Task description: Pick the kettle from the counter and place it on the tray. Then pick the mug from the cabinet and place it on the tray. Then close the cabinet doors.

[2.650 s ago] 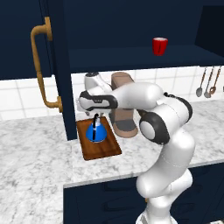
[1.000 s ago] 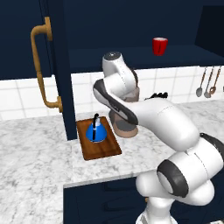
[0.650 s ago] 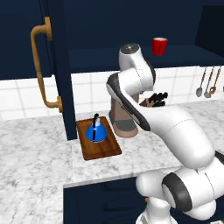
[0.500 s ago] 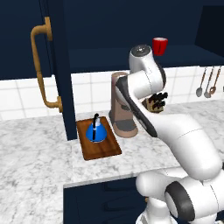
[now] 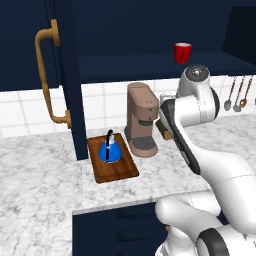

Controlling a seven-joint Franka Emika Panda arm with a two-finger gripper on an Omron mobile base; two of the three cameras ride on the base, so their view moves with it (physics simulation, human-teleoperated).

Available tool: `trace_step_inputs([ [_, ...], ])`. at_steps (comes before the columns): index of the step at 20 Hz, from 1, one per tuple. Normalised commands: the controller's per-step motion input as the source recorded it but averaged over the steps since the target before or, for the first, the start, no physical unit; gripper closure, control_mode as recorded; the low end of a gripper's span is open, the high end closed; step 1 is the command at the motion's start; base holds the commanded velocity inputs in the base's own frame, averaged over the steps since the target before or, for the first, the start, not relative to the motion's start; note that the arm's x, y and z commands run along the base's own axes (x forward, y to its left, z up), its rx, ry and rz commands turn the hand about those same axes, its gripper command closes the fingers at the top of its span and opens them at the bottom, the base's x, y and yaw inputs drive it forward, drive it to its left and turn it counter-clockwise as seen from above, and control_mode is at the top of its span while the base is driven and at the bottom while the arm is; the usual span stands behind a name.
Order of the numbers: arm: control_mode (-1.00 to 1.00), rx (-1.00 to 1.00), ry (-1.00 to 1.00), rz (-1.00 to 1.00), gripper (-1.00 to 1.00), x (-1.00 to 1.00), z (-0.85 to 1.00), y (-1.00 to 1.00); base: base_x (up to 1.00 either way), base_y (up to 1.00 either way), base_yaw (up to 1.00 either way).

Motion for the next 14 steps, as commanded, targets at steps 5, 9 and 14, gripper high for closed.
trace_step_inputs([
  [5, -1.0, 0.0, 0.01, 0.0, -1.0, 0.02, 0.1, -0.02, 0.0, 0.0, 0.0],
  [9, -1.0, 0.0, 0.0, -0.03, -1.0, 0.37, 0.31, -0.01, 0.0, 0.0, 0.0],
  [14, -1.0, 0.0, 0.01, -0.05, -1.0, 0.45, 0.43, -0.11, 0.0, 0.0, 0.0],
])
